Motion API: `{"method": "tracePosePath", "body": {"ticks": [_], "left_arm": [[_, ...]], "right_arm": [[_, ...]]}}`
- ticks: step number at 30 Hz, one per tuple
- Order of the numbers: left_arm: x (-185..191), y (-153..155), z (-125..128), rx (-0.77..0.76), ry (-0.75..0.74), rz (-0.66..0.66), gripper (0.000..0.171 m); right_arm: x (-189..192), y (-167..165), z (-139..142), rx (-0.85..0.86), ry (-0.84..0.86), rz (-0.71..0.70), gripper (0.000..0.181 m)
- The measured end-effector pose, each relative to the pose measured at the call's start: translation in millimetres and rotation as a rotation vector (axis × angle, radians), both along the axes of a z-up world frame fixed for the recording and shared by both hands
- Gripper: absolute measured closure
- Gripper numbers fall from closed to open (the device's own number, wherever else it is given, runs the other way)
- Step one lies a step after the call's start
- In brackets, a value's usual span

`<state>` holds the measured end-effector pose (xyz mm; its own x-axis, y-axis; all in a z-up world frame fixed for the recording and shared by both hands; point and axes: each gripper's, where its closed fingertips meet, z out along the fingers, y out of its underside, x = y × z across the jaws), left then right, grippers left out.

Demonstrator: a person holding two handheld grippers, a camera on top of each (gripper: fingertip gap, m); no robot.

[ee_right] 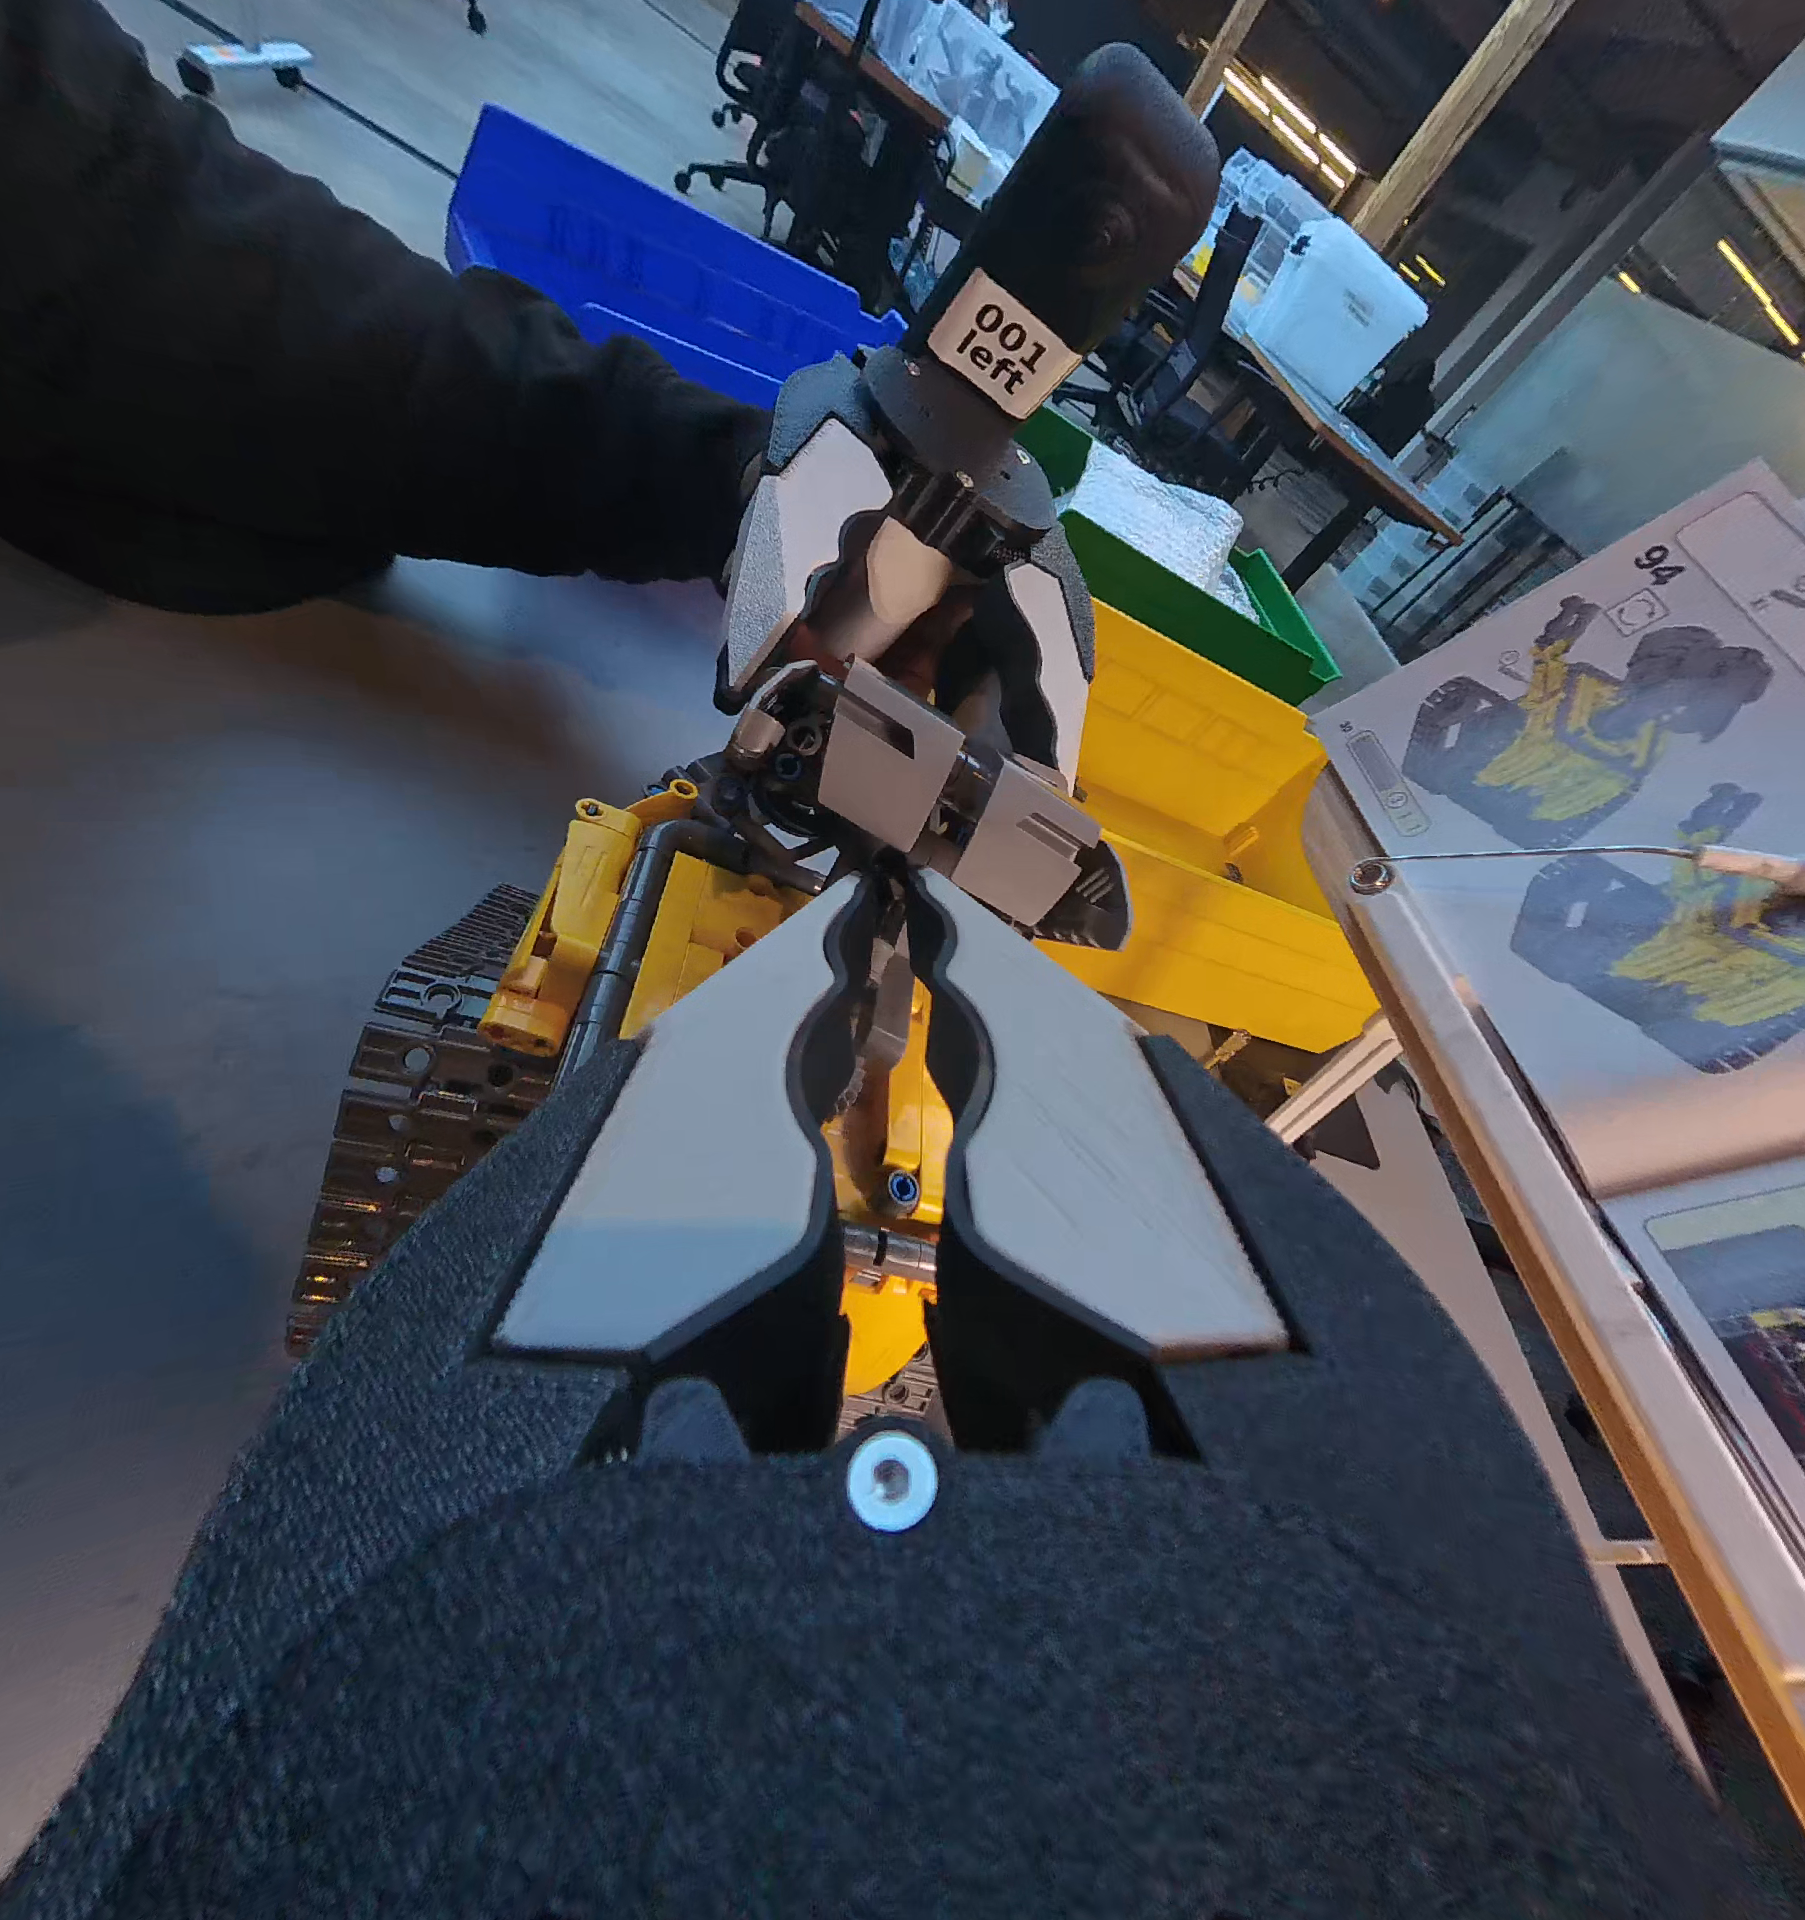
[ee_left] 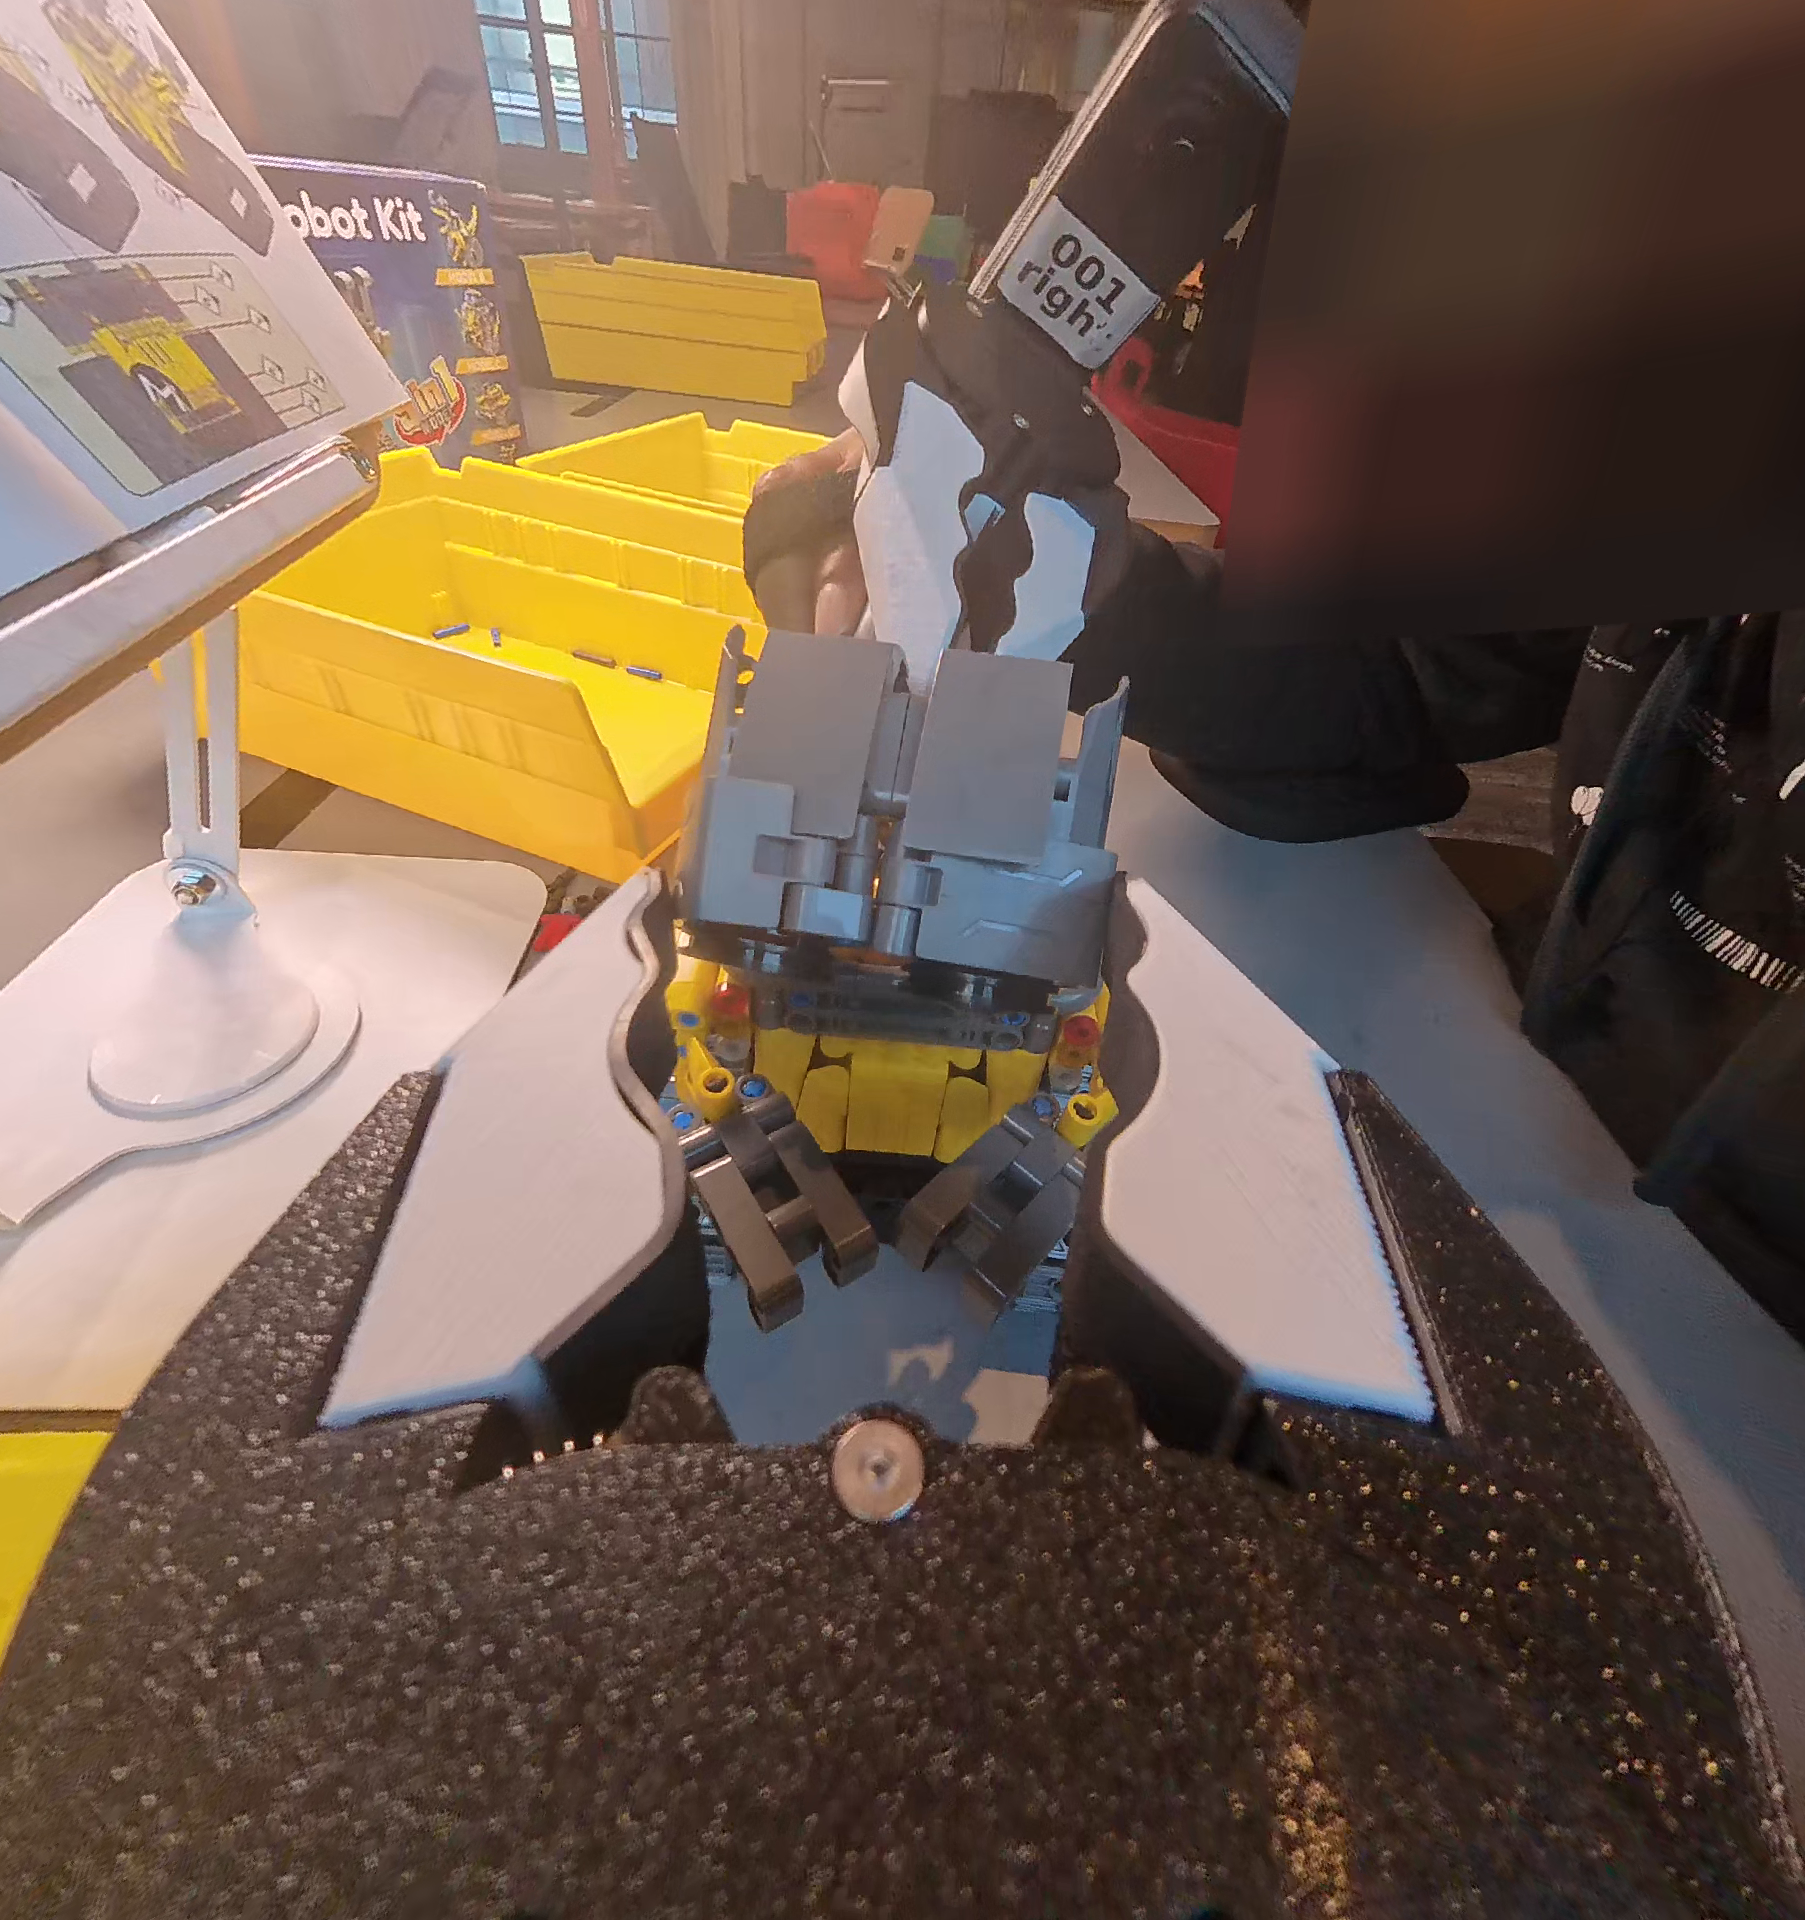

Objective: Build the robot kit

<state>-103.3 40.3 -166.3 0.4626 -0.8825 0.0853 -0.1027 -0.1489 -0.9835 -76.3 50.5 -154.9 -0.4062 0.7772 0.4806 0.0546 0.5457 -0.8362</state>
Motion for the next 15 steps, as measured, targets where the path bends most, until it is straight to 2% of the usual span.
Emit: {"method": "tracePosePath", "body": {"ticks": [4, 10, 15], "left_arm": [[0.0, -0.2, 0.0, -0.002, 0.004, 0.001, 0.09], [-0.7, -0.9, -0.2, -0.002, 0.01, 0.002, 0.09], [-0.7, -1.1, -0.1, 0.0, 0.019, 0.004, 0.09]], "right_arm": [[1.5, -1.2, -0.7, -0.012, -0.017, 0.008, 0.171], [19.7, 8.1, -1.4, -0.189, -0.124, 0.062, 0.163], [23.9, 8.6, 1.9, -0.268, -0.144, 0.082, 0.163]]}}
